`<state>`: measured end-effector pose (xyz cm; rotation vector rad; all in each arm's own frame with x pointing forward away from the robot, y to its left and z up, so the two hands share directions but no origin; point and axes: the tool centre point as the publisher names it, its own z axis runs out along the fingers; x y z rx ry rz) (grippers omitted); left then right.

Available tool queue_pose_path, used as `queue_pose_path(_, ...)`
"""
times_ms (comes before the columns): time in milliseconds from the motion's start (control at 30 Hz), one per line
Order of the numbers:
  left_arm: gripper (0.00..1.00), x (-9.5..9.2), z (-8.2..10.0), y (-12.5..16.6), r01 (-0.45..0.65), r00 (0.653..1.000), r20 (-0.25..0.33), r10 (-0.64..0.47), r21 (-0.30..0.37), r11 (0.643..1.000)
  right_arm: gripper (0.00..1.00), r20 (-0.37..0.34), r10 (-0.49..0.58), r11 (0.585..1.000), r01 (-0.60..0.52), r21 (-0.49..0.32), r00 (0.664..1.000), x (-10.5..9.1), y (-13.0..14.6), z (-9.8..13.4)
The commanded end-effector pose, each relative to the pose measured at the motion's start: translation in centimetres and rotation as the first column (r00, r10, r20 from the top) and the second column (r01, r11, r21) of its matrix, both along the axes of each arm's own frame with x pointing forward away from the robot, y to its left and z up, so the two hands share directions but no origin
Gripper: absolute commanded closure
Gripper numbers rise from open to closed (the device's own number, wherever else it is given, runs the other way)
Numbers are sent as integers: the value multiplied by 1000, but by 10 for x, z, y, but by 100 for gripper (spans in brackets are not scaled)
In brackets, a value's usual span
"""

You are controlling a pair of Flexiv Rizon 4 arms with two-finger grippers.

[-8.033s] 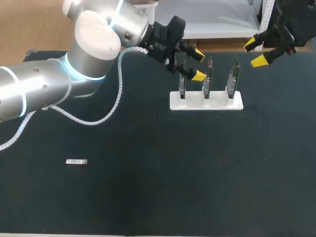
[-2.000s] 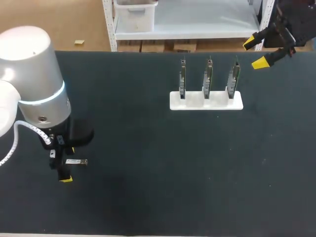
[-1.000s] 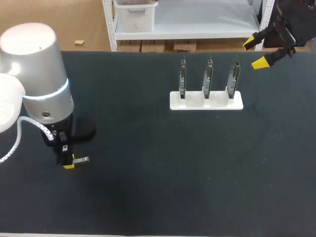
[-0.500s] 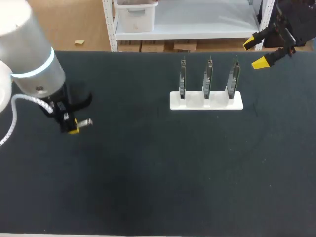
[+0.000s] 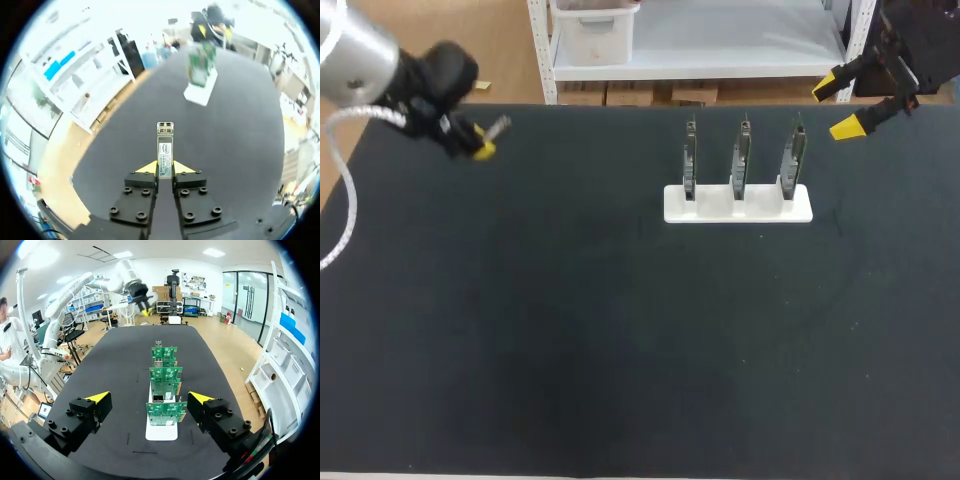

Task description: Pick up the optical module with the left hand, and insert it into the network port with the right hand.

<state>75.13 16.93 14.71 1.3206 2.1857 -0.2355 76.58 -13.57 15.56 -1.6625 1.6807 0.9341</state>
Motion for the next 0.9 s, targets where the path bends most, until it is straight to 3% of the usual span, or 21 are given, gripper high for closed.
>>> queue_pose_path(33, 100, 27, 15, -14, 15, 992, 121, 17, -257, 966, 0, 3, -3, 1000, 3, -2, 1000, -2, 1, 0)
queue_pose_path(100, 100, 38, 25, -25, 33, 989, 148, 18, -335, 941, 0, 3, -3, 1000, 3, -2, 1000, -2, 1, 0)
queue_pose_path(200, 100, 53, 38, -46, 74, 982, 190, 3, -396, 915, 0, 3, -3, 1000, 3, -2, 1000, -2, 1, 0)
queue_pose_path(433, 100, 77, 71, -111, 231, 950, 298, -99, -450, 863, 0, 3, -3, 1000, 3, -2, 1000, -2, 1, 0)
queue_pose_path(600, 100, 83, 91, -154, 331, 921, 356, -159, -496, 803, 0, 3, -3, 1000, 3, -2, 1000, -2, 1, 0)
queue_pose_path(900, 100, 78, 107, -226, 465, 874, 417, -250, -568, 679, 0, 3, -3, 1000, 3, -2, 1000, -2, 1, 0)
